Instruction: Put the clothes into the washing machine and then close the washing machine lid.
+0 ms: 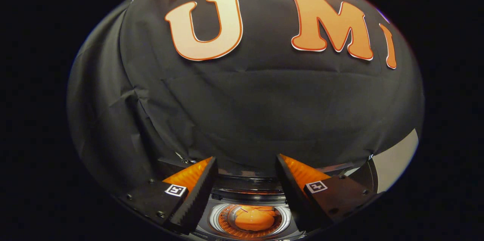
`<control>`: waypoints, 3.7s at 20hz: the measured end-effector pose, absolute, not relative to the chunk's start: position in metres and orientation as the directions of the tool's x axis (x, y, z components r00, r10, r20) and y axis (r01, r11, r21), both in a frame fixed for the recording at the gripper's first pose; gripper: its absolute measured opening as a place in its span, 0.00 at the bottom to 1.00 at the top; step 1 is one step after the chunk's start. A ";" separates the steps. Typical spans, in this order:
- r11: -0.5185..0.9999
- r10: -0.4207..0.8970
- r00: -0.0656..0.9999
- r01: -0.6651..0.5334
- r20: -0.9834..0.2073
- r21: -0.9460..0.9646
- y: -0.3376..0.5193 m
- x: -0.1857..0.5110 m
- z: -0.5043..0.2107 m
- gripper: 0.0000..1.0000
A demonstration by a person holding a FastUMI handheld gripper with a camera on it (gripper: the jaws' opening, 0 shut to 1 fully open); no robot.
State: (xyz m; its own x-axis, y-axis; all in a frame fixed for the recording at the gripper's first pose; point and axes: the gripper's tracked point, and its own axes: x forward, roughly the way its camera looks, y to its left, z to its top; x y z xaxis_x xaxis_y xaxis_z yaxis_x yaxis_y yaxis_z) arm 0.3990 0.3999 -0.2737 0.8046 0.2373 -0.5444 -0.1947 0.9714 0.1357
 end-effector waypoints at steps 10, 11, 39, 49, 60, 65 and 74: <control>0.986 0.161 0.821 -0.110 -0.547 0.125 0.400 0.406 -0.296 0.99; 0.987 0.158 0.825 -0.111 -0.543 0.119 0.400 0.405 -0.296 0.99; 0.986 0.168 0.782 -0.135 -0.601 0.100 0.392 0.217 -0.376 0.99; 0.981 0.192 0.790 -0.146 -0.583 0.125 0.384 0.197 -0.351 0.99; 0.976 0.215 0.905 -0.189 -0.368 0.107 0.296 0.130 -0.161 0.99; 0.983 0.177 0.943 -0.156 -0.284 0.094 0.230 0.096 -0.091 0.98; 0.982 0.174 0.973 -0.160 -0.155 0.096 0.103 0.029 -0.020 0.98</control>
State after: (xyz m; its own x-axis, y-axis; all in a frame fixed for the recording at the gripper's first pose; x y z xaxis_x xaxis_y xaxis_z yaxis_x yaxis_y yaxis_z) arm 0.0294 0.1034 -0.0198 0.9725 0.1738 -0.1548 -0.1602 0.9824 0.0961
